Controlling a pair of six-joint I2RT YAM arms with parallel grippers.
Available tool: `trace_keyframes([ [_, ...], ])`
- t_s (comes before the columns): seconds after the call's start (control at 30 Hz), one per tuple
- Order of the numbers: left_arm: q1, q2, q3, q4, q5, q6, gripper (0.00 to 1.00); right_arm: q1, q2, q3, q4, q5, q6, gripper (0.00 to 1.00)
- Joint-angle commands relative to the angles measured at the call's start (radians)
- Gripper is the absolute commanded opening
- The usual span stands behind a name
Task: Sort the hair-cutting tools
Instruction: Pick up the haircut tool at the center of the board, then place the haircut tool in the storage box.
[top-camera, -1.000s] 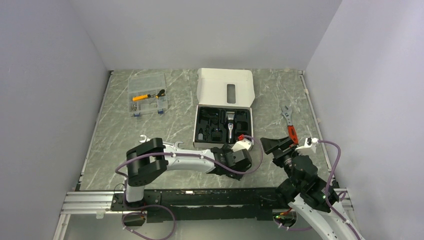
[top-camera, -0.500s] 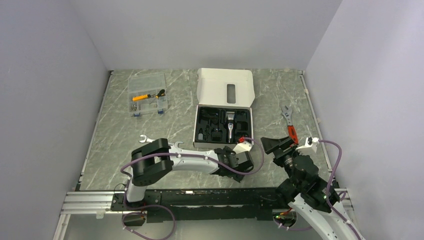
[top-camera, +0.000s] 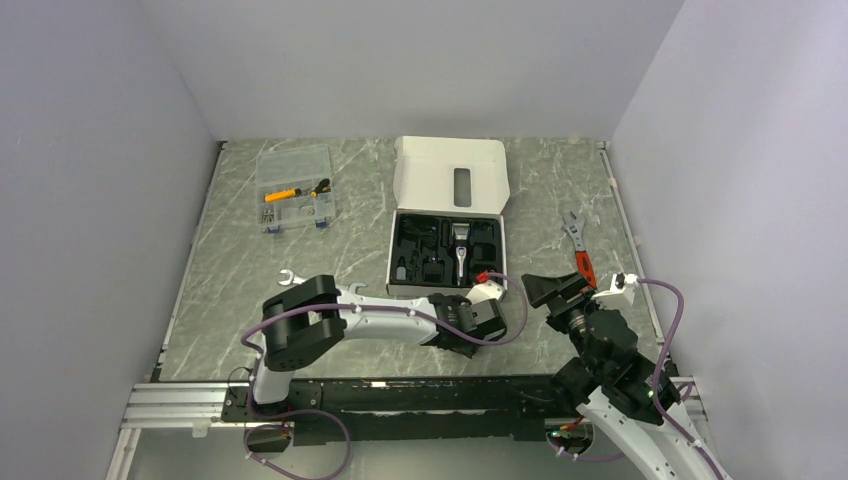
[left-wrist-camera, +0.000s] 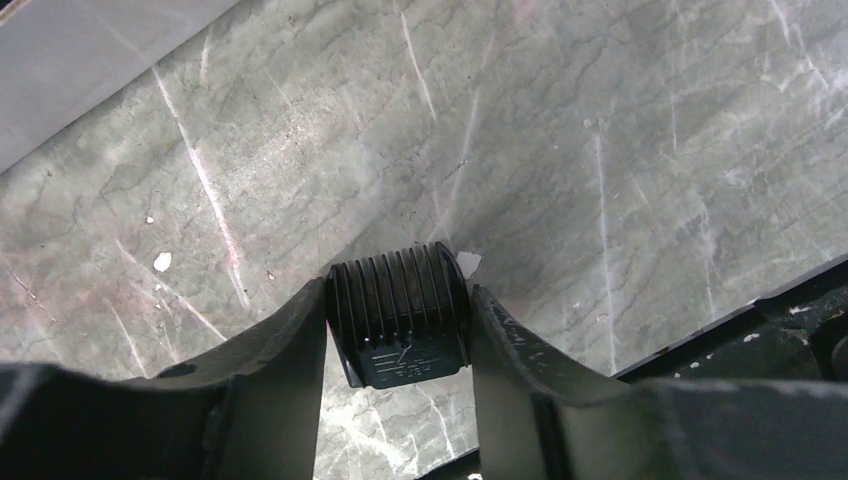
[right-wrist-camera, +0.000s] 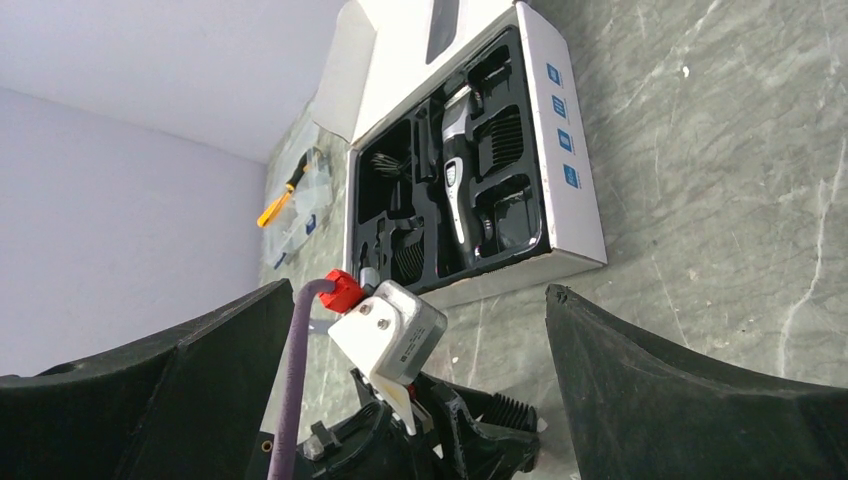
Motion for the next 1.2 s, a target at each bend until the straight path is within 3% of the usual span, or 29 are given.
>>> trace_keyframes([
  [0.0,-0.004,-0.044,-0.016,0.008,0.026,0.004,0.31,0.004,0.007,0.035,0.043,0.024,-0.025,1.0],
  [0.17,-0.004,-0.151,-0.05,-0.001,-0.057,0.043,0.07,0.003,-0.003,0.021,0.044,0.031,-0.038,1.0],
  [0.33,0.002,-0.291,-0.063,-0.028,-0.123,0.104,0.0,0.004,-0.014,-0.008,0.071,0.03,-0.049,1.0],
  [0.5,0.072,-0.384,-0.036,-0.033,-0.095,0.212,0.0,0.003,0.002,-0.014,0.101,0.009,-0.102,1.0],
  [0.67,0.247,-0.374,0.099,-0.016,0.169,0.46,0.0,0.002,0.035,-0.026,0.14,-0.041,-0.175,0.99],
  [0.9,0.323,-0.281,0.213,0.012,0.238,1.011,0.0,0.003,0.062,-0.048,0.188,-0.111,-0.213,0.99],
  [0.97,0.371,-0.259,0.221,0.036,0.349,1.094,0.0,0.003,0.052,-0.05,0.187,-0.122,-0.216,1.0],
  [1.03,0.419,-0.247,0.201,0.088,0.572,1.22,0.0,0.003,0.034,-0.045,0.174,-0.126,-0.224,0.99],
  [1.17,0.476,-0.217,0.102,0.257,0.742,1.411,0.0,0.004,-0.005,-0.021,0.112,-0.124,-0.246,1.0],
])
